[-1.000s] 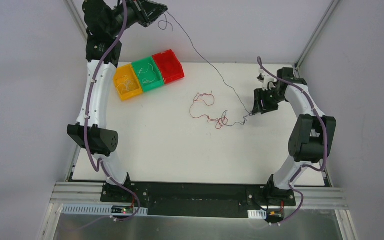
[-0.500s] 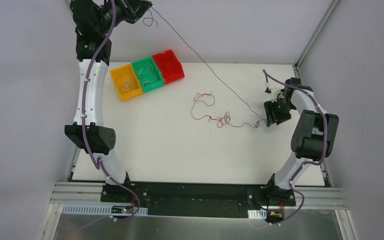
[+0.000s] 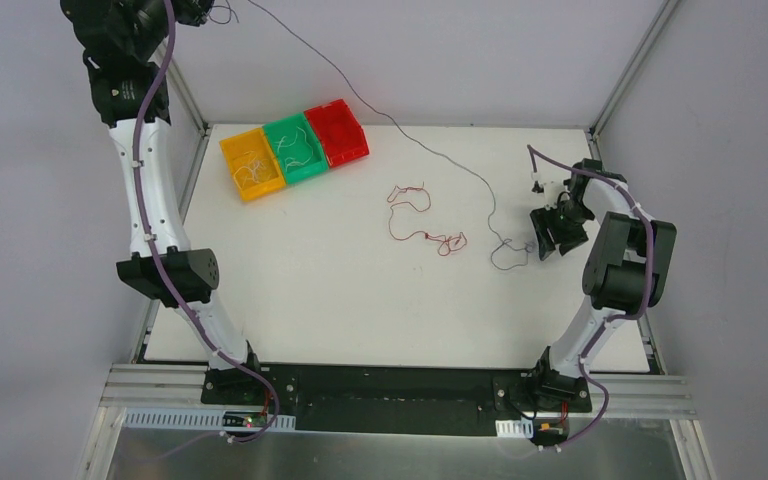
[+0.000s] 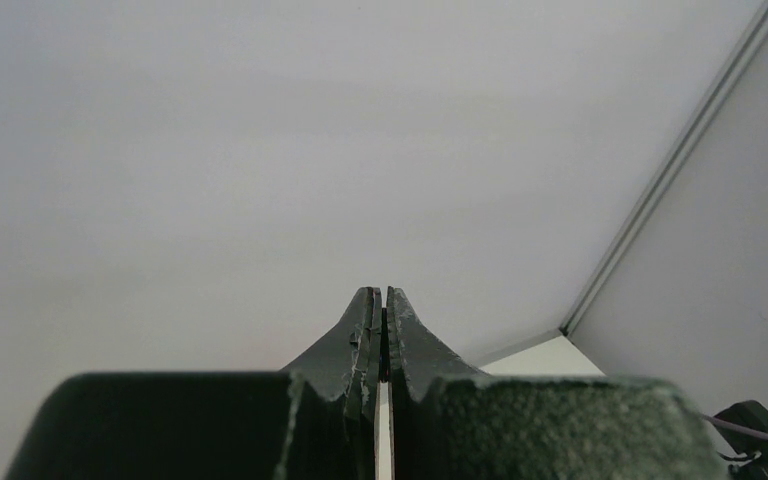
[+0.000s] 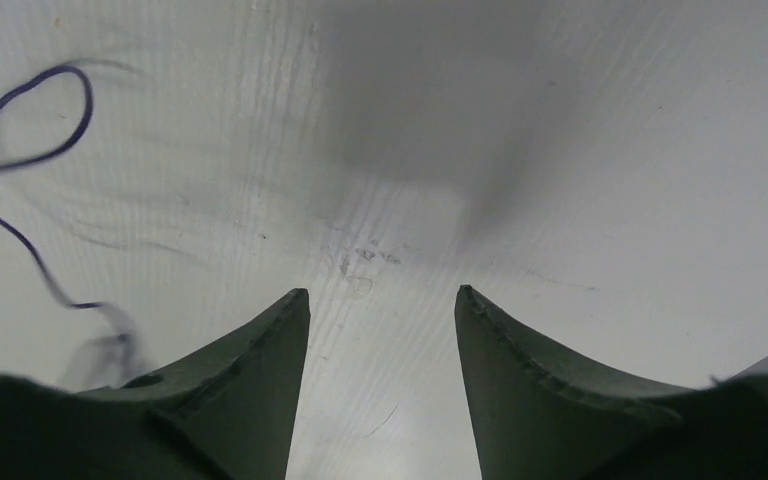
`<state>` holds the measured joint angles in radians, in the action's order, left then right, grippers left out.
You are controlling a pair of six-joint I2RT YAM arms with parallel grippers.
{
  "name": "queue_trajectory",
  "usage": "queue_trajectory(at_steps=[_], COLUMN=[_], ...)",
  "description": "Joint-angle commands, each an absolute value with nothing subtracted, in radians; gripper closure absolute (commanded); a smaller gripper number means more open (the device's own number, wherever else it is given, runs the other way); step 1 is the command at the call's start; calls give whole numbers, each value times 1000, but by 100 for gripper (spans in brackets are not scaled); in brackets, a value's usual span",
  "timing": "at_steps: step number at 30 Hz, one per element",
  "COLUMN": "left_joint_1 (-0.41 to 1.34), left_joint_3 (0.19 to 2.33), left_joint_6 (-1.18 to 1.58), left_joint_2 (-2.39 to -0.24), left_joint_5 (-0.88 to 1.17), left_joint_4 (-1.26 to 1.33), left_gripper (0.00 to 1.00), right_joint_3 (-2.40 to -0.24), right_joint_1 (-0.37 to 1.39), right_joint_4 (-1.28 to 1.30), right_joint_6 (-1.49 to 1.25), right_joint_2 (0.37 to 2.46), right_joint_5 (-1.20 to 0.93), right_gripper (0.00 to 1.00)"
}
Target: Untangle the cables
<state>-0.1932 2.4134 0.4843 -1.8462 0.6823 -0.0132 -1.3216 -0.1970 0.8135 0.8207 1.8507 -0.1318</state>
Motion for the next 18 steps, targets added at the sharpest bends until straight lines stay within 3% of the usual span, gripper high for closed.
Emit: queue_trajectory(at_steps=[1, 6, 10, 18], left_joint_1=[-222, -278, -302, -243], left_joint_3=[2447, 2489, 2493, 2221], left_joint_6=[454, 423, 494, 602], left_joint_2=[-1795, -1789, -1793, -1679], left_joint_5=[623, 558, 635, 816], left_joint_4=[25, 22, 31, 187], left_gripper=[100, 100, 100, 100], right_joint_3=[-1387, -1392, -1390, -1489], right_joint_1=[-204, -204, -204, -148], right_joint_4=[875, 897, 904, 885], right_joint_6=[800, 778, 762, 608], right_joint_2=[1871, 1895, 1898, 1773], right_joint_5=[-121, -97, -112, -482], right_gripper=[42, 42, 42, 44])
